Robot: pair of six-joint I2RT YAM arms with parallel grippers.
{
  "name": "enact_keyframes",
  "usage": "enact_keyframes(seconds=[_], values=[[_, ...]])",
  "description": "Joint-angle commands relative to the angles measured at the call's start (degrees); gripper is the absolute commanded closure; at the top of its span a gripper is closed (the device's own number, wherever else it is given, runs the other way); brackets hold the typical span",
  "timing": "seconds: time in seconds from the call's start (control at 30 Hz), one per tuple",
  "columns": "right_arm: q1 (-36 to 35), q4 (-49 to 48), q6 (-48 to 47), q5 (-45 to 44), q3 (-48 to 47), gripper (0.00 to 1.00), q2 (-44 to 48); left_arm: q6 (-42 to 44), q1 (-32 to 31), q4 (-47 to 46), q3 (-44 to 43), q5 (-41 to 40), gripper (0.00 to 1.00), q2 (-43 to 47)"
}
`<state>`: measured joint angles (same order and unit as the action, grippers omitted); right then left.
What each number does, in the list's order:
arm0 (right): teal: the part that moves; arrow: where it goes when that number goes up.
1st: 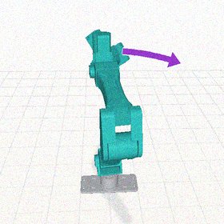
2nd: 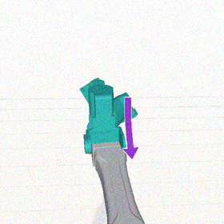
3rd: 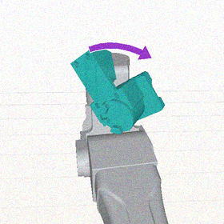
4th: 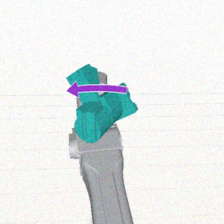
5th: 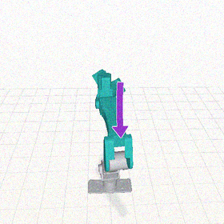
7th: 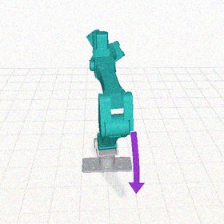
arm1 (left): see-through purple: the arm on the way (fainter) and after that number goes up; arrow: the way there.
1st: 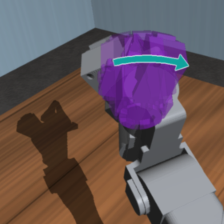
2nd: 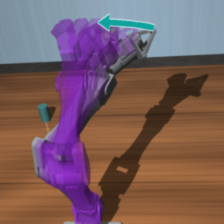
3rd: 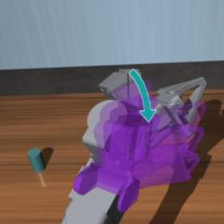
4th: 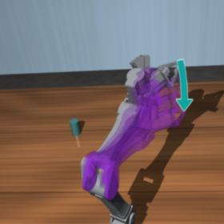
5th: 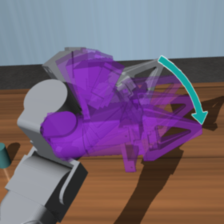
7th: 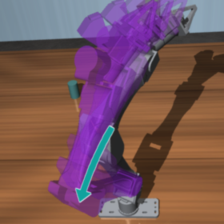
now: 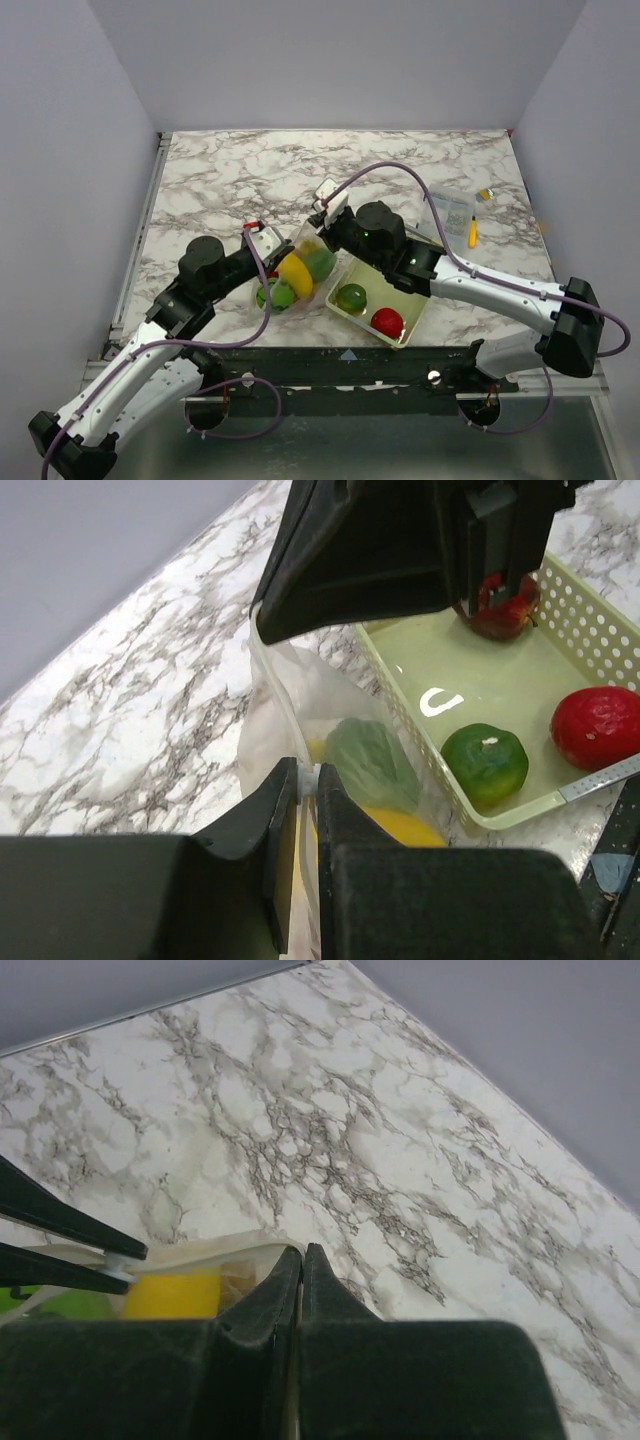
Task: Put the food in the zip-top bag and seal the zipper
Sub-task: Zip the zipper food storage bag at the center of the board.
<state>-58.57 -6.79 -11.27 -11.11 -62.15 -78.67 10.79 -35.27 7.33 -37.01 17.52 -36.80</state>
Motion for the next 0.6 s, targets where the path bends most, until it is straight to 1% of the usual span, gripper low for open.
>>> enact_keyframes(seconds=[0.0,0.13,0.33,0.57], values=[[3.34,-5.3,1.31,-6.71,0.36,1.0,2.18,-2.43,-0.6,8.65,-3.35,-2.56,1.0,0.87],[5.0,-6.6,2.71,-6.95,0.01,1.0,0.84,-2.77,-0.6,11.47,-4.3,-3.78,1.0,1.2],[9.49,-9.22,4.38,-4.74,0.15,1.0,-1.47,-3.36,-0.64,14.07,-4.12,-5.07,1.0,2.58],[14.11,-10.96,6.07,-2.5,-0.23,1.0,-4.29,-3.06,-0.59,15.1,-2.92,-6.35,1.0,4.07]])
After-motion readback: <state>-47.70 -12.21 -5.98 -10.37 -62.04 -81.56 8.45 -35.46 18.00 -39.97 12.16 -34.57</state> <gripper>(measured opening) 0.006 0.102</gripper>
